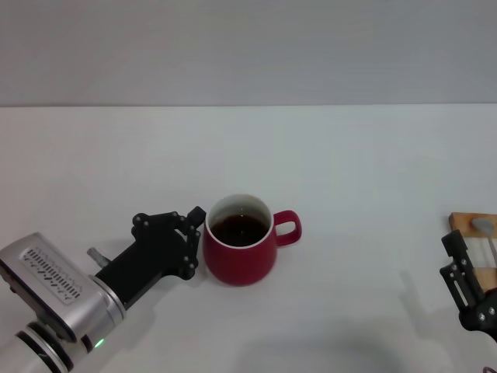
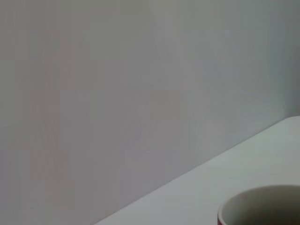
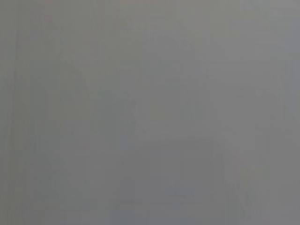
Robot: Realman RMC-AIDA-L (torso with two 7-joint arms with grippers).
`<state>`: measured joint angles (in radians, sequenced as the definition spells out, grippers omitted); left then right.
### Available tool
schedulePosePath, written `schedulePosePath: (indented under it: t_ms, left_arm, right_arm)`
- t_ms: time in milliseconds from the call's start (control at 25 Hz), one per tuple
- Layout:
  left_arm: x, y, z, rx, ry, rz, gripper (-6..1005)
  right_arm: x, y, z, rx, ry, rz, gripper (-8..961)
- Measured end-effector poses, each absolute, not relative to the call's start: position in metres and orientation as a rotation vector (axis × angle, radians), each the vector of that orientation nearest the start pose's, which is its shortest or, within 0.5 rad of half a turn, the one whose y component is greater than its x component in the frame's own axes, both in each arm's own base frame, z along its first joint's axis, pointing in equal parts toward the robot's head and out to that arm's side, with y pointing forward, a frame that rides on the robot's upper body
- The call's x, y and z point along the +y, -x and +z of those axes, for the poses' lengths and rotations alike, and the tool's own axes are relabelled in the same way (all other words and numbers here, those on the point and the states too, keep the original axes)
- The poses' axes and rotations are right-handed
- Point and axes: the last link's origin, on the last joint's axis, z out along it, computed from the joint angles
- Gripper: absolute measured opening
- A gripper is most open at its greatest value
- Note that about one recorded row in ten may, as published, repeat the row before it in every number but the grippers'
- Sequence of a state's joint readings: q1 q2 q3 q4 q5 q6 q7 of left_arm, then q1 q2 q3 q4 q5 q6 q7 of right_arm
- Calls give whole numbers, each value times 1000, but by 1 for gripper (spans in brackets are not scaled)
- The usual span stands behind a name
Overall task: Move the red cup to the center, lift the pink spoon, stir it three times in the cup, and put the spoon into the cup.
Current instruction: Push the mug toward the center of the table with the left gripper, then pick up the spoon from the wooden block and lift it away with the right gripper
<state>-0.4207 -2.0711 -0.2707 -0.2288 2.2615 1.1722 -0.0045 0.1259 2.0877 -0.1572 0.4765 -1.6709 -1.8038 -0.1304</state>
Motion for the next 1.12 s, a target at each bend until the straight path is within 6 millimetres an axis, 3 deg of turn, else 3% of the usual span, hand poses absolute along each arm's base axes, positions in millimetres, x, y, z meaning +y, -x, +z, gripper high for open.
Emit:
schedulePosePath:
  t_ms: [840,1120]
  left_arm:
    - [269,280,-109,-224,2218,-669,-2]
    - [265,312,-69,-353,1918,-665,-2]
  right_arm:
    - [157,-279,-61,398,1619,1016,687]
    - [149,-285,-59,434,1579,985,688]
